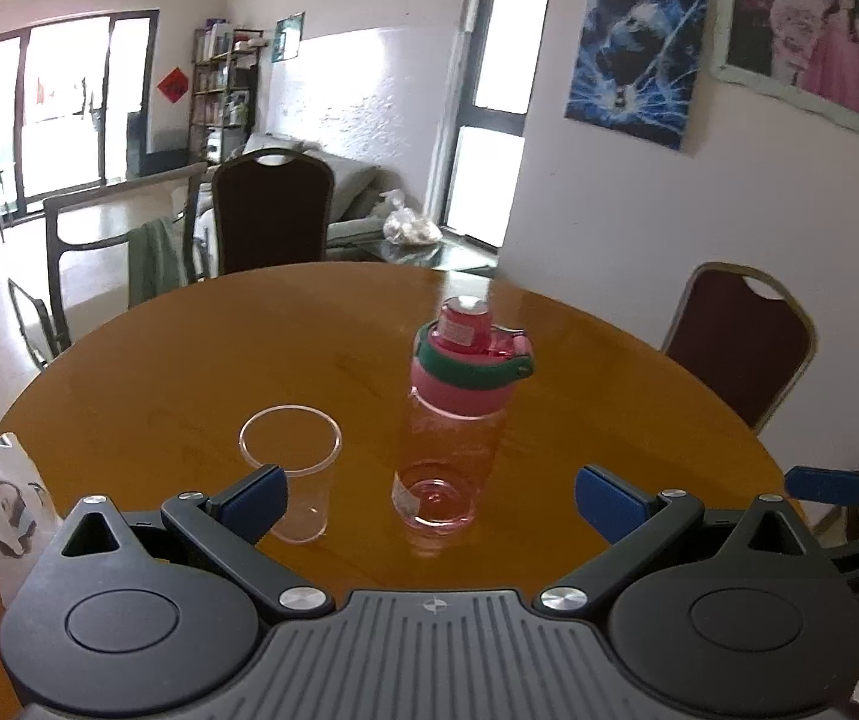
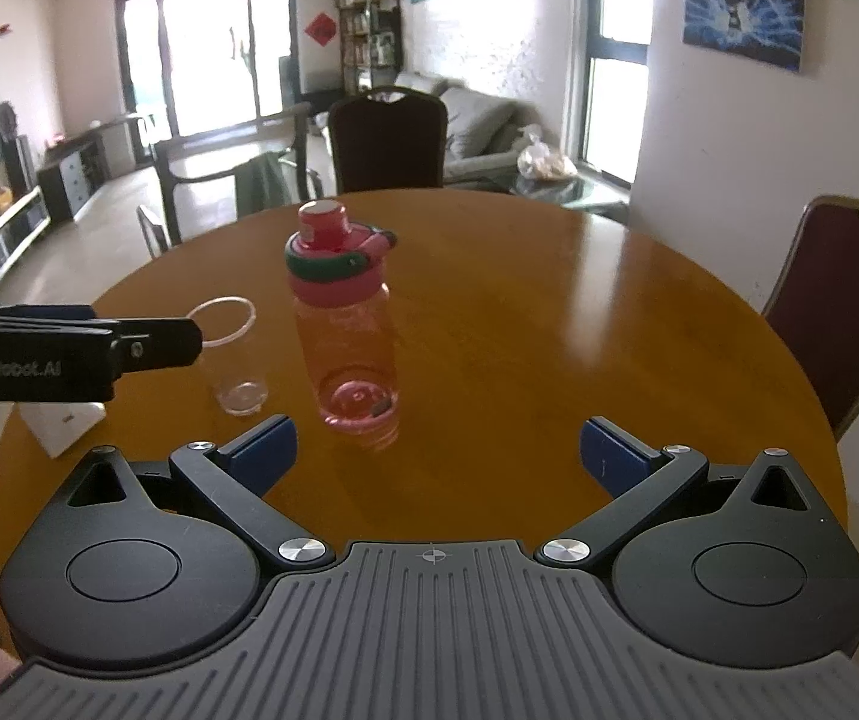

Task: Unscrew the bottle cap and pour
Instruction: 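Move the left tool to the pink bottle and close its fingers around it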

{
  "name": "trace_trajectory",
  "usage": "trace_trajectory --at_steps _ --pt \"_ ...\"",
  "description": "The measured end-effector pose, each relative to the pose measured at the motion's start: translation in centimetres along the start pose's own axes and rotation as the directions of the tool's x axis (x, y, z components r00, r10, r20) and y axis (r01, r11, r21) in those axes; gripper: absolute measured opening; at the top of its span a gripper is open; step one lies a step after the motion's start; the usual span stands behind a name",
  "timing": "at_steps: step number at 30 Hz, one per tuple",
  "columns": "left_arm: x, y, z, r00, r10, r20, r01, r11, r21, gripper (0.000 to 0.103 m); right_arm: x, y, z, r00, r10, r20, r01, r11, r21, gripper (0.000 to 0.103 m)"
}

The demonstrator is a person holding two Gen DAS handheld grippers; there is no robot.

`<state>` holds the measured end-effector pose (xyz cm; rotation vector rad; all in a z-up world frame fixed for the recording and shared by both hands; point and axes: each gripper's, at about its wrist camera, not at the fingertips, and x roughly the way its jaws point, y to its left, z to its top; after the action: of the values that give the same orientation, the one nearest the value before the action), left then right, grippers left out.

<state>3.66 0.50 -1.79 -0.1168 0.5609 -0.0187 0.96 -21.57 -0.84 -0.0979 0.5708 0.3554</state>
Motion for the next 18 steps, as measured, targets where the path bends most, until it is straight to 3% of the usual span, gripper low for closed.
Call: trace_trajectory --at_steps 8,18 --pt "3.5 -1.0 -0.5 0.997 -0.019 0.081 0.013 0.997 0.076 0.102 2.0 -1.8 0.6 1.0 0.003 0.006 -0.003 1.0 -0.006 0.103" --pt "9.2 -1.8 -1.6 0.996 -0.015 0.088 0.005 0.994 0.113 0.102 4.1 -4.4 2.2 0.998 -0.06 -0.01 0.06 0.998 0.015 0.103"
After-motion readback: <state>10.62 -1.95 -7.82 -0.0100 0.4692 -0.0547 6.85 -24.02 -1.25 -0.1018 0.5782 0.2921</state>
